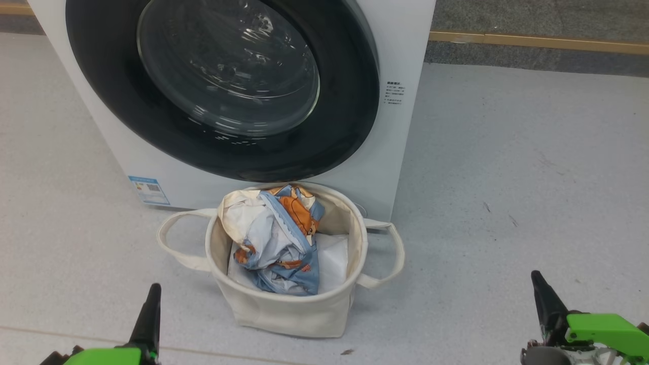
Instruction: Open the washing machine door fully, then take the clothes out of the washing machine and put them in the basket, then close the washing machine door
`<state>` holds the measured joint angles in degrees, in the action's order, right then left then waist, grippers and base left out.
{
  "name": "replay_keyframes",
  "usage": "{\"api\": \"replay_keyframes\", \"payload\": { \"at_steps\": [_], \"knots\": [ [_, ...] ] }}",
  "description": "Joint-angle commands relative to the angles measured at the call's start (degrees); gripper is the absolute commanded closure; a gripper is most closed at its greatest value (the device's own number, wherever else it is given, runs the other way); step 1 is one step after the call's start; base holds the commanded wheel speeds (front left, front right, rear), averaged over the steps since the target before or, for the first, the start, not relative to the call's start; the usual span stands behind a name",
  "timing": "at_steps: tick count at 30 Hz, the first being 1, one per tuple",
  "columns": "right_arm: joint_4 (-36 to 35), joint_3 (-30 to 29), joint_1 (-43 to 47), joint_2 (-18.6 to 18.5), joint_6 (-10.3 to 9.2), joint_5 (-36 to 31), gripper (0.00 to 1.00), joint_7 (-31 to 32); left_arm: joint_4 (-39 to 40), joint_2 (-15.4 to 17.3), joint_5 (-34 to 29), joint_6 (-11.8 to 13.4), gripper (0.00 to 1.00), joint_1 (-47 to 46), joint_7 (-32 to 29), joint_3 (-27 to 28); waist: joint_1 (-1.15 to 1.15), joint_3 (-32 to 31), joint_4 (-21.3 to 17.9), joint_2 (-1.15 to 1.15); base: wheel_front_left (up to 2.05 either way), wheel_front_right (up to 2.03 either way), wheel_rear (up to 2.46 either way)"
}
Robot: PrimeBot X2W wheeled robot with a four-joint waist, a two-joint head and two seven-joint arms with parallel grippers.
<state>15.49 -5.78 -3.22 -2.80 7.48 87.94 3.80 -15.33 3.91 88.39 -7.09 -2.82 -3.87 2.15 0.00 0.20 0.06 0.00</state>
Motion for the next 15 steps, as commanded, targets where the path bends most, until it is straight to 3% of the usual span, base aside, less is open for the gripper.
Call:
{"api": "replay_keyframes", "payload": {
  "at_steps": [1,7,15],
  "knots": [
    [-1.6,0.8,-2.7,-1.0,0.01,1.7,1.00,0.7,1.4,0.2,1.6,-0.4,1.00,-3.0,-0.5,2.2,0.00,0.0,0.0,0.00,0.00,0.00,0.00],
    [-1.5,0.4,-2.8,-0.9,0.01,5.2,1.00,1.7,1.3,0.0,4.9,-0.4,1.00,-3.2,-1.5,3.0,0.00,0.0,-0.1,0.00,0.00,0.00,0.00],
    [-1.5,0.3,-2.9,-0.8,0.01,5.1,1.00,1.9,1.3,-0.1,4.8,-0.4,1.00,-3.3,-1.6,3.1,0.00,0.0,-0.1,0.00,0.00,0.00,0.00]
  ]
}}
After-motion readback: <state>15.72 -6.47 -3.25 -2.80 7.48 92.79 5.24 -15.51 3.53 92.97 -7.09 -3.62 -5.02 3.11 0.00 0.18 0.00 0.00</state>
